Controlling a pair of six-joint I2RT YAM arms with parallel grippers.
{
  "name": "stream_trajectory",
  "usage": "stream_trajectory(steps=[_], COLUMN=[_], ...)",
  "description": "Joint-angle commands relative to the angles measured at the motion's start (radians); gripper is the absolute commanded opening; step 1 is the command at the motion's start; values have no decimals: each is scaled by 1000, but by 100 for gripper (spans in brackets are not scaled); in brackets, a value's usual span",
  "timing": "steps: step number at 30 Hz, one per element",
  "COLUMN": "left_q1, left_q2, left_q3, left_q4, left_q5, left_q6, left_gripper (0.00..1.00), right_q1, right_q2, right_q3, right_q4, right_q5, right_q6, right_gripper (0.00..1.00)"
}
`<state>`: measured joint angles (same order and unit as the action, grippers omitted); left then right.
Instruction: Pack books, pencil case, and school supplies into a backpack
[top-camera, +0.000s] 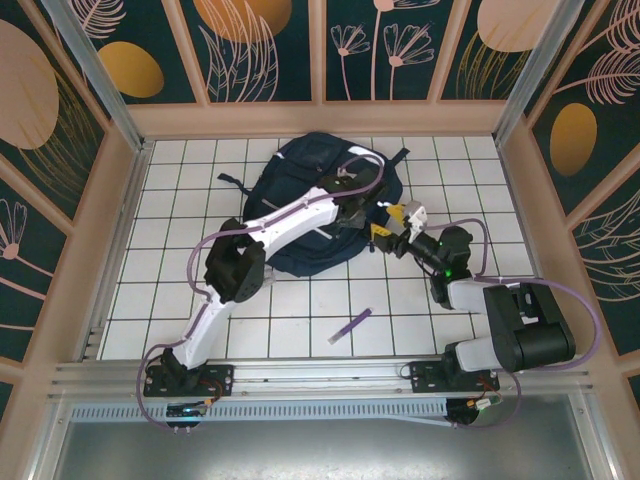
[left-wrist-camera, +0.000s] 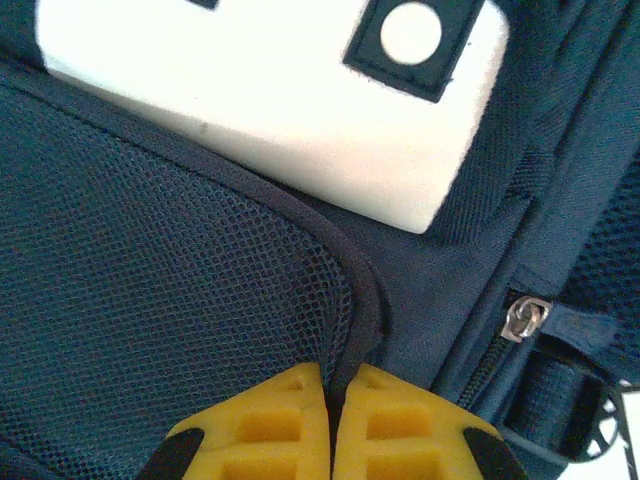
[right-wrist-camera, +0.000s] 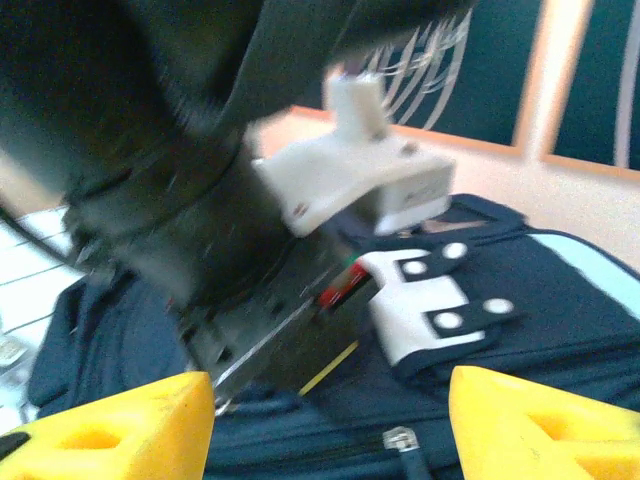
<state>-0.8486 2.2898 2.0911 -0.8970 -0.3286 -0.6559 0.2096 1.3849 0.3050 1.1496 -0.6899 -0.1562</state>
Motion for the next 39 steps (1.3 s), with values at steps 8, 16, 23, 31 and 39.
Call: stream_trajectory(steps=[8, 16, 23, 31, 39], left_q1=[34, 45, 51, 55, 67], left_q2=[-193, -184, -202, -200, -228], left_q3=[-16, 21, 20, 26, -35], left_q4=[64, 61, 86, 112, 142], left_q5=[278, 324, 339, 409, 396], left_q6=[39, 65, 47, 27, 8], left_gripper=[0, 0, 0, 0, 0], right_q1=[67, 119, 128, 180, 199], right_q2=[121, 205, 306, 261, 217], right_q3=[100, 224, 181, 194, 184], right_q4=[-49, -187, -106, -262, -301], right_q5=[-162, -133, -119, -118, -103], right_q6=[-294, -387, -361, -461, -472], right_gripper=[65, 65, 60, 45, 21])
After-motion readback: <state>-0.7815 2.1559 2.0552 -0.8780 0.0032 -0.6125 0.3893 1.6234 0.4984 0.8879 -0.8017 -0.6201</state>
